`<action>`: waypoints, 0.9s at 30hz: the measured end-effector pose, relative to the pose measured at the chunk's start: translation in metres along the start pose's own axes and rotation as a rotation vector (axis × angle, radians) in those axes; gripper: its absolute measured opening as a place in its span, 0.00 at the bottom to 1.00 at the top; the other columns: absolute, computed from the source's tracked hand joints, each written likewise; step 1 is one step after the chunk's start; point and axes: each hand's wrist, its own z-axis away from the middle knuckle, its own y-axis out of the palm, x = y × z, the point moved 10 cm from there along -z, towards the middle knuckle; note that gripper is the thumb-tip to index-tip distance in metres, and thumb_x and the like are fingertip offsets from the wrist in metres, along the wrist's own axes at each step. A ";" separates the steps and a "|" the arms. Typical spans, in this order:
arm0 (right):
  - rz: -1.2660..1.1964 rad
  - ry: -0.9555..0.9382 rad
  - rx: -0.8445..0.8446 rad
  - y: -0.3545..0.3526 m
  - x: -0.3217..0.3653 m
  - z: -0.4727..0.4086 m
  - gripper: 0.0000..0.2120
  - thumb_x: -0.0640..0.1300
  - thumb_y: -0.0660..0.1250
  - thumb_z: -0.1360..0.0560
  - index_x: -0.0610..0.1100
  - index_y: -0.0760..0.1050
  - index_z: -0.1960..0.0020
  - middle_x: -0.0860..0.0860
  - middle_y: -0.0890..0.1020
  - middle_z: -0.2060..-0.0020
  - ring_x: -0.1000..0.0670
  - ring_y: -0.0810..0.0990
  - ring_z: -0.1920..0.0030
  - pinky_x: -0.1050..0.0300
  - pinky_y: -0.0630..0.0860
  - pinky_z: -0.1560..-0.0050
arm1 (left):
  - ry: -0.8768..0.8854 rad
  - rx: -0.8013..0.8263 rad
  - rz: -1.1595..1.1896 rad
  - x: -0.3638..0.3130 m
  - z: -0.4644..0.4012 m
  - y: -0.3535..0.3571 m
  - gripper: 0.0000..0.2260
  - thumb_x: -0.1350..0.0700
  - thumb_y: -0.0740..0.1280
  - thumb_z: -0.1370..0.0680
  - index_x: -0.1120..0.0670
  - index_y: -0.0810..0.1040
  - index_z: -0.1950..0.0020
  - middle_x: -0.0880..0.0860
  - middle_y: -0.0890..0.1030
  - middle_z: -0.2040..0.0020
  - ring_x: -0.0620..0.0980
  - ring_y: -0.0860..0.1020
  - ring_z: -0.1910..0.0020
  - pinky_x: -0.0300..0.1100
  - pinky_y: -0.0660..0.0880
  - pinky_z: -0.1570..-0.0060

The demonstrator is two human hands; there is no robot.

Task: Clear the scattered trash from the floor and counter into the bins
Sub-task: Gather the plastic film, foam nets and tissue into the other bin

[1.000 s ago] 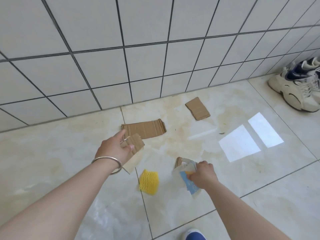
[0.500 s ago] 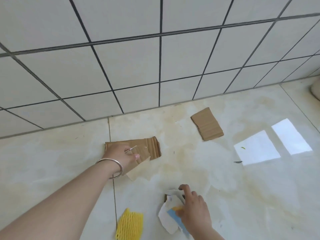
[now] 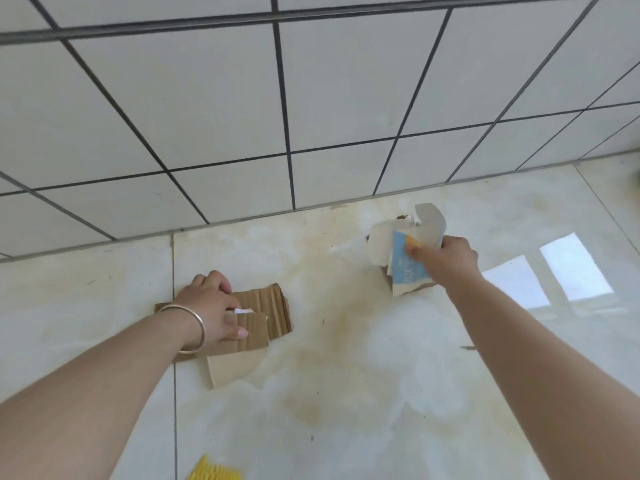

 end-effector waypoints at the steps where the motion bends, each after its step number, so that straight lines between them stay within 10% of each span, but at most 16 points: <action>1: 0.036 0.014 -0.004 0.002 0.001 -0.007 0.17 0.51 0.68 0.29 0.41 0.78 0.45 0.41 0.76 0.43 0.41 0.69 0.36 0.46 0.73 0.40 | -0.003 0.012 0.000 -0.001 -0.001 0.001 0.17 0.39 0.68 0.30 0.45 0.78 0.46 0.47 0.63 0.41 0.49 0.63 0.38 0.40 0.64 0.37; 15: -0.252 -0.113 0.271 0.071 0.048 0.082 0.23 0.39 0.68 0.27 0.53 0.65 0.37 0.47 0.78 0.55 0.47 0.79 0.58 0.53 0.79 0.68 | -0.112 -0.215 0.617 0.040 0.081 0.016 0.11 0.45 0.69 0.30 0.42 0.66 0.60 0.46 0.75 0.63 0.51 0.75 0.62 0.41 0.70 0.62; 21: -0.293 -0.144 0.479 0.140 0.120 0.212 0.13 0.38 0.68 0.28 0.40 0.76 0.44 0.44 0.80 0.59 0.46 0.80 0.64 0.60 0.74 0.77 | -0.244 -0.416 1.076 0.123 0.184 -0.016 0.44 0.52 0.74 0.30 0.38 0.46 0.26 0.46 0.80 0.44 0.50 0.78 0.43 0.42 0.71 0.45; 27: -0.258 -0.282 0.552 0.205 0.216 0.373 0.04 0.38 0.66 0.27 0.46 0.74 0.58 0.44 0.80 0.56 0.44 0.80 0.60 0.62 0.74 0.78 | -0.363 -0.670 1.229 0.249 0.330 -0.041 0.09 0.52 0.73 0.31 0.54 0.80 0.53 0.53 0.84 0.56 0.54 0.82 0.53 0.44 0.75 0.55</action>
